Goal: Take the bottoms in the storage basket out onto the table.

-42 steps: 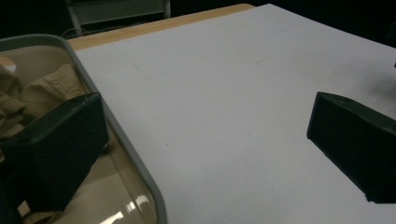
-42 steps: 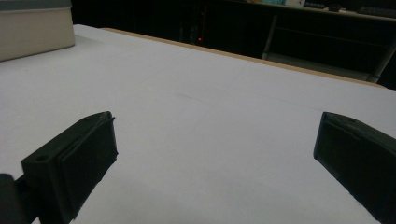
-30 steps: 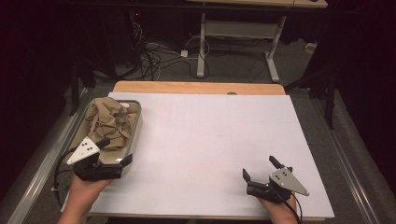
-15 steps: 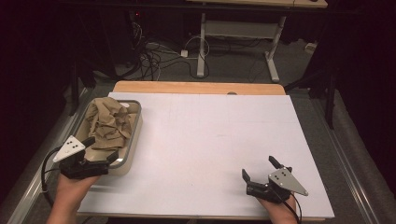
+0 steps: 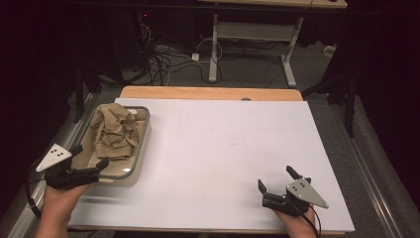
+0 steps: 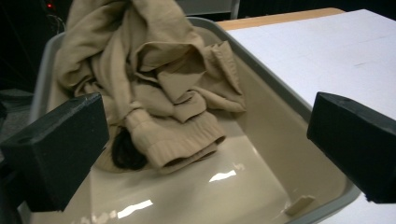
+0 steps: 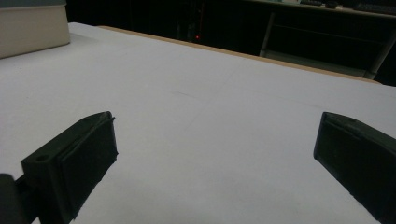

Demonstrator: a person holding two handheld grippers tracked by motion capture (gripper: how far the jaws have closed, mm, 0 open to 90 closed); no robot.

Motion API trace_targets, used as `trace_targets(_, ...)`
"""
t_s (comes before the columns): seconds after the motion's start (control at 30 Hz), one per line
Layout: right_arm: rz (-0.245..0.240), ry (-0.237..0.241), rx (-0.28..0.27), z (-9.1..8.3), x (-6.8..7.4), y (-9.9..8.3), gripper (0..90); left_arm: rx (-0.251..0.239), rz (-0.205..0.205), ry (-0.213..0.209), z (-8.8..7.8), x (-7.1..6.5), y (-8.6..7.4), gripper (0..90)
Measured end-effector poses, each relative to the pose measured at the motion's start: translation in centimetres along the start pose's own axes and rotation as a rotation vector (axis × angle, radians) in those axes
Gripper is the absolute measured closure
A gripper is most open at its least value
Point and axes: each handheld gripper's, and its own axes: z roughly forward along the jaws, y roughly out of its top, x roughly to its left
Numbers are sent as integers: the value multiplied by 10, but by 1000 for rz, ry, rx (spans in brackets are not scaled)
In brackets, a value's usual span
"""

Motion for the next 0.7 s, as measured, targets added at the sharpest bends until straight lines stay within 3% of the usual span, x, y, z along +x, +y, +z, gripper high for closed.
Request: trace_targets(0.7,0,-8,0,-2,-3,0,4,-8,-72,104,-23,43,-14,0)
